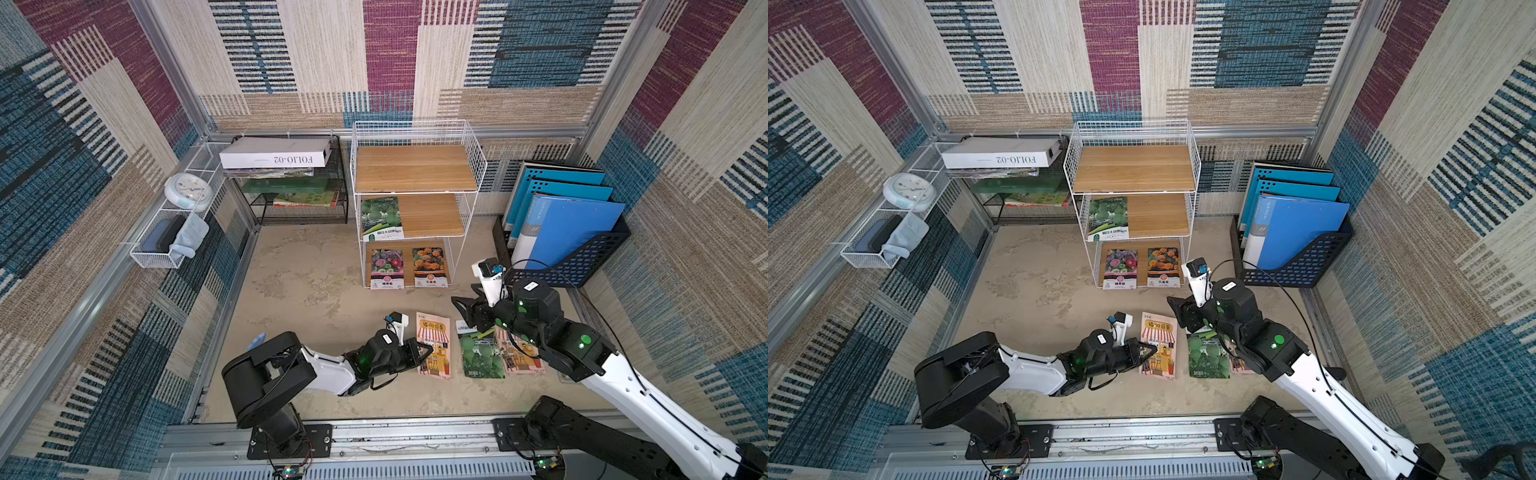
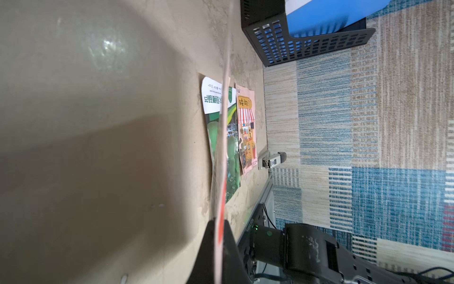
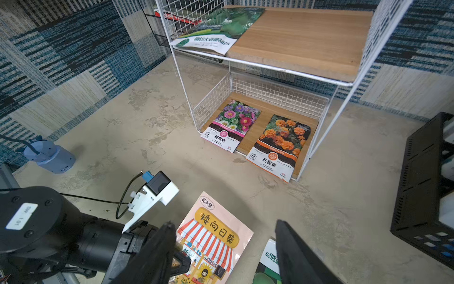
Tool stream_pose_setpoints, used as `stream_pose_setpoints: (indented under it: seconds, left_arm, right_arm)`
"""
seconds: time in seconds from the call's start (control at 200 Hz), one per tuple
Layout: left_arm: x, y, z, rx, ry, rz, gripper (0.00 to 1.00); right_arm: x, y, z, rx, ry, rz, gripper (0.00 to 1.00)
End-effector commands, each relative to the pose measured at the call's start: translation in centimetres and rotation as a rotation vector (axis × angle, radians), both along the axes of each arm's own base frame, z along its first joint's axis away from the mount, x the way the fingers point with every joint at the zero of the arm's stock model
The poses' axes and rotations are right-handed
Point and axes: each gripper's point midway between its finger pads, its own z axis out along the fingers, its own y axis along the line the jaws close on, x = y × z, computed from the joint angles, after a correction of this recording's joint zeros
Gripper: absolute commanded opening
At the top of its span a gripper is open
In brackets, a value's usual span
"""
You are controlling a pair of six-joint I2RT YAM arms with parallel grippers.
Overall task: Take the seed bag off the shelf
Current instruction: Pick up the seed packet from the shelf, then place the seed packet at the center of the board.
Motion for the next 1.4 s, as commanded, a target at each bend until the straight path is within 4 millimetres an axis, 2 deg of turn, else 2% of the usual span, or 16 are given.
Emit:
stream_pose_setpoints:
  seconds: [0.0, 0.11, 0.285, 1.032, 1.127, 1.297, 1.392]
  left_arm:
    - [0.9, -0.8, 0.8, -0.081, -0.026, 0.036, 0.00]
    - [1.0, -1.2, -0.7, -0.087, 0.003, 0.043, 0.00]
    - [1.0, -2.0, -2.1, -0.081, 0.036, 0.033, 0.00]
    - [0.6, -1.9, -5.0, 0.118, 0.113, -0.003, 0.02]
    - [0.6, -1.8, -5.3, 0.136, 0.120, 0.001, 0.09]
    - [0.6, -1.3, -5.7, 0.176, 0.135, 0.017, 0.44]
    - [0.5, -1.0, -5.7, 0.201, 0.143, 0.023, 0.55]
  right_arm:
    - [0.2, -0.3, -1.0, 0.001, 0.035, -0.034, 0.69]
    - [0.2, -0.3, -1.5, -0.006, 0.043, -0.038, 0.69]
    - [0.2, -0.4, -1.5, -0.009, 0.040, -0.040, 0.69]
    - [0.2, -0.4, -2.1, -0.026, 0.046, -0.037, 0.69]
    - [0.2, -0.4, -2.1, -0.027, 0.047, -0.035, 0.69]
    - [0.1, -0.4, -2.1, -0.029, 0.048, -0.034, 0.69]
    - [0.1, -0.4, -2.2, -0.030, 0.048, -0.032, 0.69]
